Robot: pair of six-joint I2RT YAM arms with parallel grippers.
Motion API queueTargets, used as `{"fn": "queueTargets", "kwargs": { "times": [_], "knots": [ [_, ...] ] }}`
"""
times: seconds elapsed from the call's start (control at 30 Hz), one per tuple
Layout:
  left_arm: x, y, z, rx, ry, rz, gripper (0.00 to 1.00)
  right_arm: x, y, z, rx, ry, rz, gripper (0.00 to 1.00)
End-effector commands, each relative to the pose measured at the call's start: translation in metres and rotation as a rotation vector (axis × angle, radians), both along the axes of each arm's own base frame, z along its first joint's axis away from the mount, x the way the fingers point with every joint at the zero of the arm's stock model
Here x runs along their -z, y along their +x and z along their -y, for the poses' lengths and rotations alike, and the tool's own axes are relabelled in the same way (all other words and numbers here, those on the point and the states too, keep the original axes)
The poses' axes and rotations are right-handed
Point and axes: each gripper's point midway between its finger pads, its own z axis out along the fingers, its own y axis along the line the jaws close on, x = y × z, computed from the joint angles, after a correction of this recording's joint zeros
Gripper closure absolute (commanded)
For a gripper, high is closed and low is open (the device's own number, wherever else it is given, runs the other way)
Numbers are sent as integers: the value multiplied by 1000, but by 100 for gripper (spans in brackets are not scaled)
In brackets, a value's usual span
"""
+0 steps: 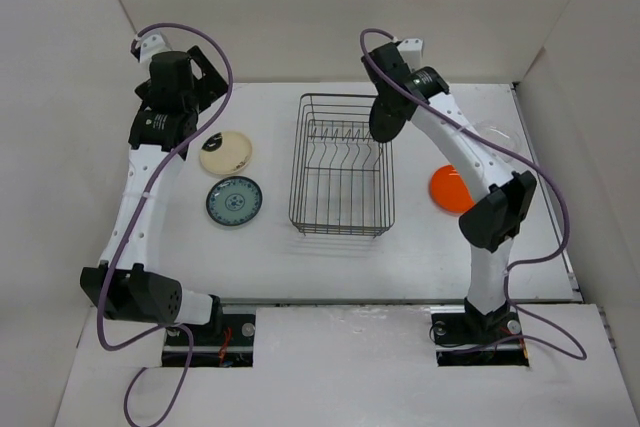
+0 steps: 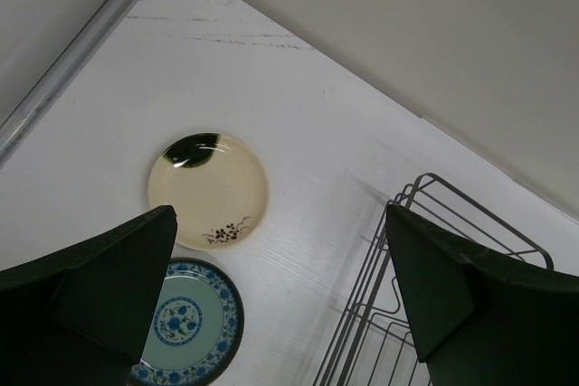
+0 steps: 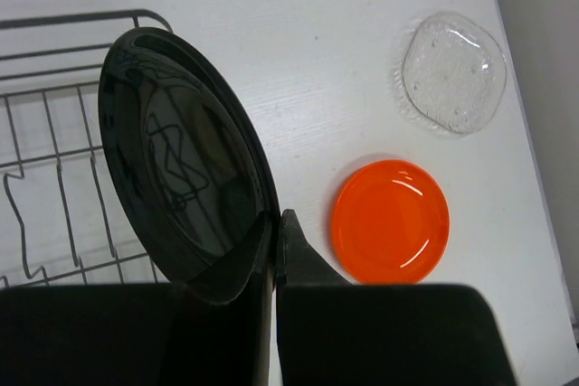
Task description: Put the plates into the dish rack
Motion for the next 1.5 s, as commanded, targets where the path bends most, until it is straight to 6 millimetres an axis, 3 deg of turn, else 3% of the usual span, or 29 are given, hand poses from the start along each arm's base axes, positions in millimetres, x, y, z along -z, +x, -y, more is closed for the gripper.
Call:
{"fn": "queueTargets", "kwargs": {
  "times": [0.0,0.1,0.57,0.67,0.97,1.03,1.07,1.27,1.3,1.47],
  "knots": [
    [-21,-2,-5,-34,-1,45,0,-14,-3,1,49,-2,48,100],
    [-21,-2,-5,-34,-1,45,0,-1,-3,-5,43,-20,13,100],
    [-19,2,4,9,-19,43,0,27,-5,9,77,-76,-49,100],
    [-19,2,4,9,-19,43,0,40,-3,7,76,-91,-71,100],
    [-19,2,4,9,-19,43,0,54,4,-4,45,-57,-82,100],
    [-19,2,2,4,-7,41,0,53,4,-9,28,-58,-75,94],
    [-19,2,2,4,-7,41,0,53,4,-9,28,-58,-75,81],
    [-23,-1,-2,-13,-1,51,0,55,7,-22,-4,-70,-75,58],
    [-23,-1,-2,-13,-1,51,0,52,8,-22,-4,-65,-68,51],
    [-24,0,-2,-10,6,58,0,34,7,-27,-18,-42,-26,33]
  ]
}}
